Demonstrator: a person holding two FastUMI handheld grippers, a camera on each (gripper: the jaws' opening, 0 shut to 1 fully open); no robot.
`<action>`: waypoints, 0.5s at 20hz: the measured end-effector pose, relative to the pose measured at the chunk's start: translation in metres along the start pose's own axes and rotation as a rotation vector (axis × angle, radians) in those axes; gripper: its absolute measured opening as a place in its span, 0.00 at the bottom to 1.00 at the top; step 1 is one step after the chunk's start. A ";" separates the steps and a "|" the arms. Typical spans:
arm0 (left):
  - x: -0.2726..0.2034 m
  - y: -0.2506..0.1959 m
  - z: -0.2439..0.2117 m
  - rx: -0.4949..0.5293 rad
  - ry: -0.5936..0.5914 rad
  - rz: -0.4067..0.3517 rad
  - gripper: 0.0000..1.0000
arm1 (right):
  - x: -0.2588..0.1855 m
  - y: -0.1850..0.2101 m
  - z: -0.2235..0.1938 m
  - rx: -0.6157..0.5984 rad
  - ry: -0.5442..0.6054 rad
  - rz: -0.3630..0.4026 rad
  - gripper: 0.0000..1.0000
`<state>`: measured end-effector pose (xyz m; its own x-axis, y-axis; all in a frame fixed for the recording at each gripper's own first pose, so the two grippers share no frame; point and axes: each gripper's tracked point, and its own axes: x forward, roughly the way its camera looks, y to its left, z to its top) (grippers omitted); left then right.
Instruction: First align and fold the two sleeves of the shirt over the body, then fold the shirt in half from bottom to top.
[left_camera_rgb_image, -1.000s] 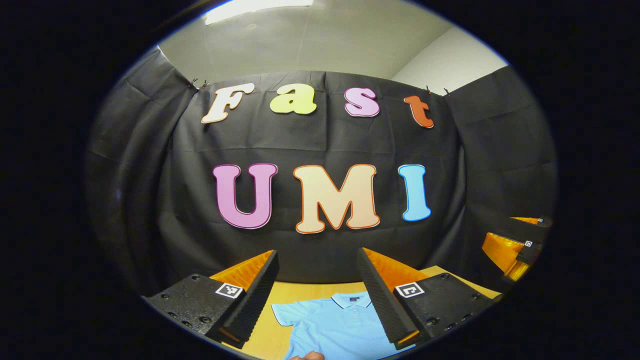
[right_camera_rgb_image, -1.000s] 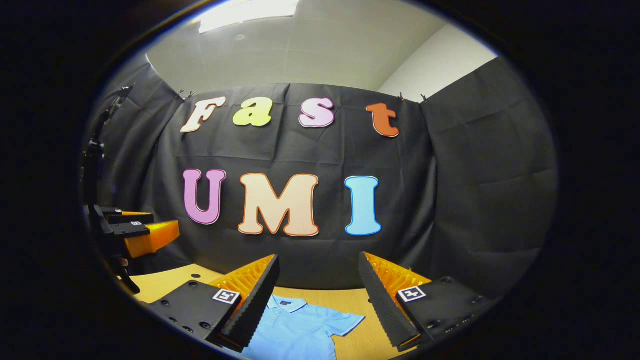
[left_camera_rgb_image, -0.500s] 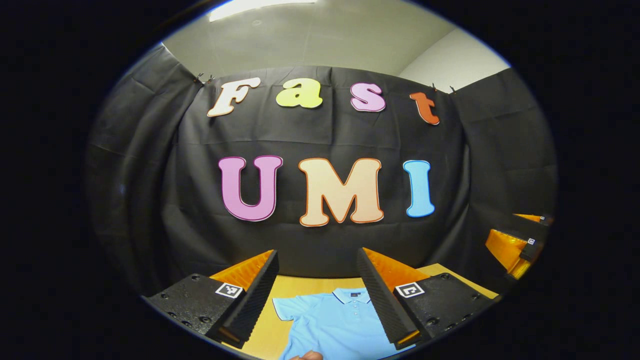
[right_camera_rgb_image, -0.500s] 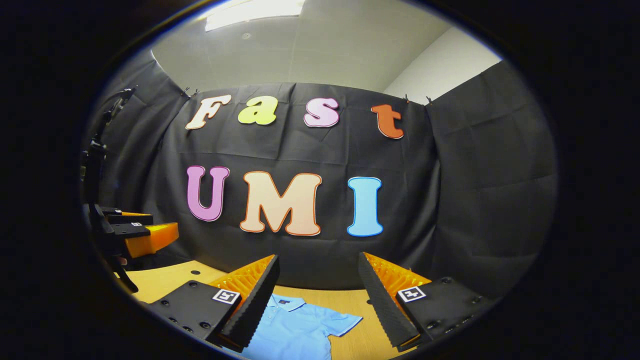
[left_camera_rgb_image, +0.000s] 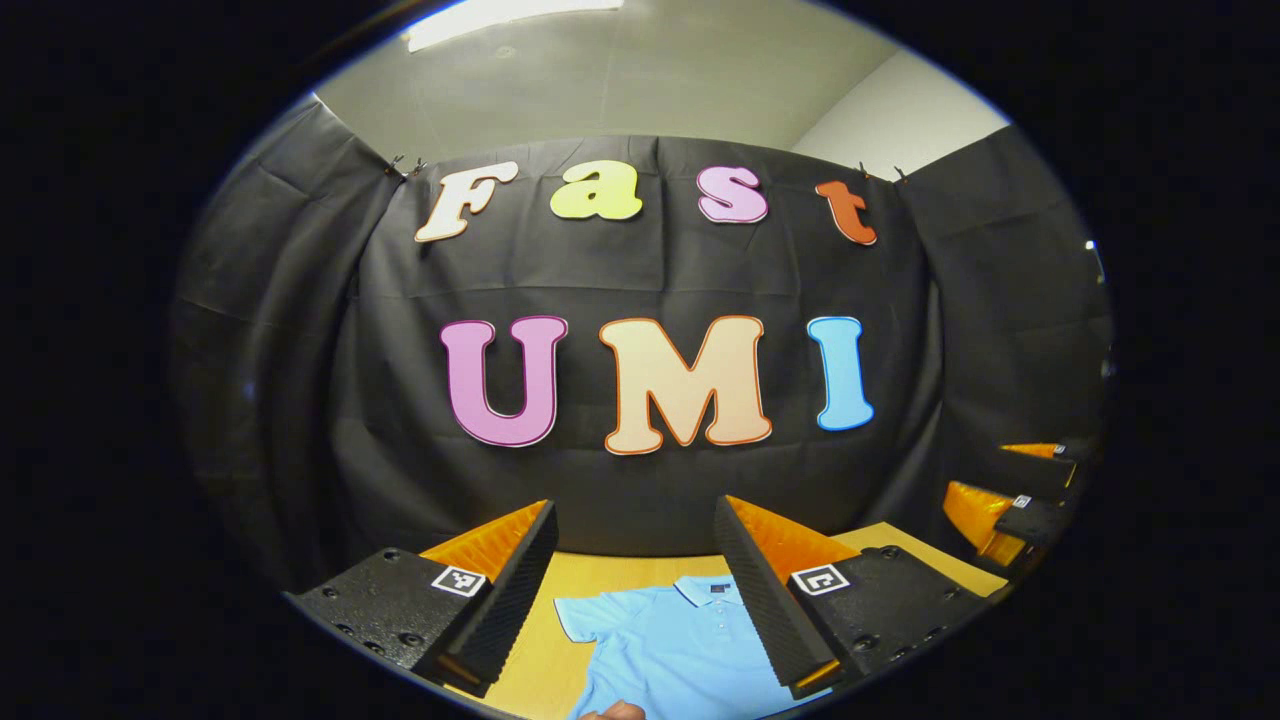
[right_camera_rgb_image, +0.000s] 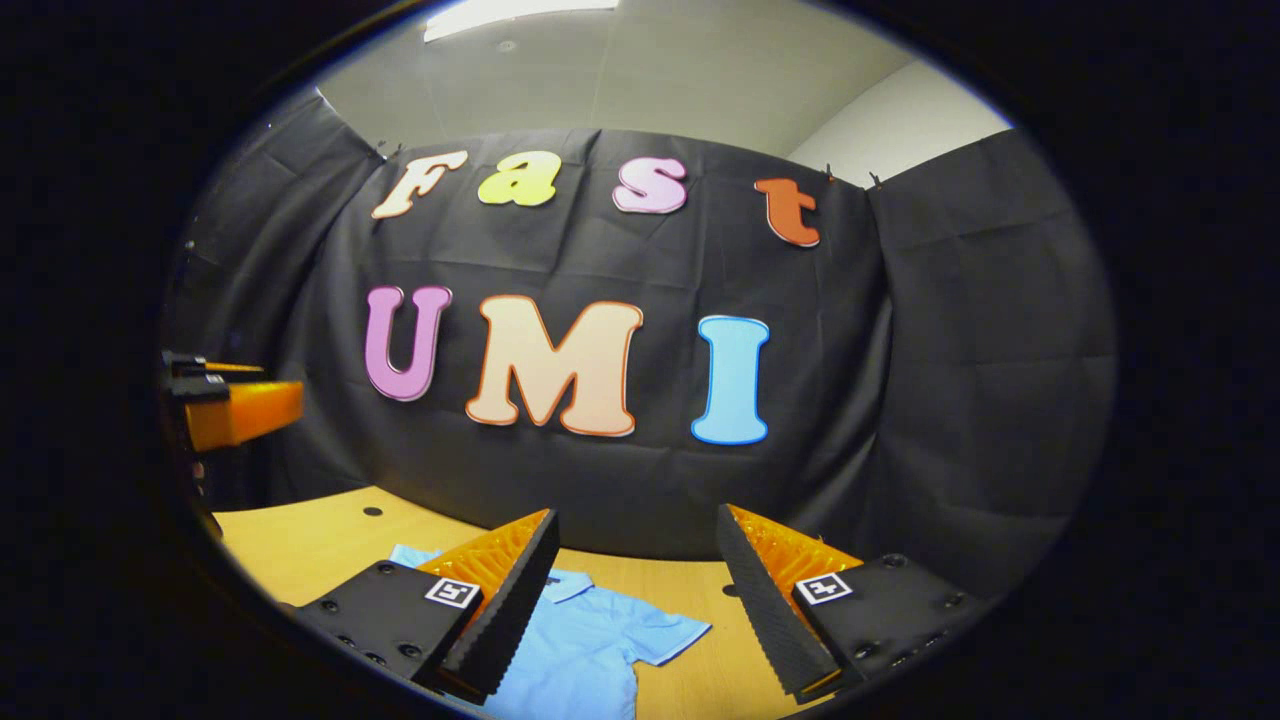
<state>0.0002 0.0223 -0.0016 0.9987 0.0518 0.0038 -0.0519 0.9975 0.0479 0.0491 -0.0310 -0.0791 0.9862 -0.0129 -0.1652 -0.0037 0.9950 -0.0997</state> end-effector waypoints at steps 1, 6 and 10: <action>0.004 0.005 0.001 -0.001 -0.006 0.003 0.94 | 0.010 0.002 -0.013 0.004 0.028 0.000 0.98; 0.019 0.025 -0.008 -0.001 0.013 0.006 0.95 | 0.065 -0.010 -0.074 -0.013 0.150 -0.065 0.99; 0.032 0.045 -0.021 0.002 0.043 0.025 0.95 | 0.100 -0.020 -0.119 -0.054 0.230 -0.121 0.99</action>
<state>0.0302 0.0700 -0.0200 0.9961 0.0792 -0.0377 -0.0772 0.9957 0.0507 0.1284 -0.0639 -0.2108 0.9166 -0.1593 -0.3666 0.0969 0.9783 -0.1830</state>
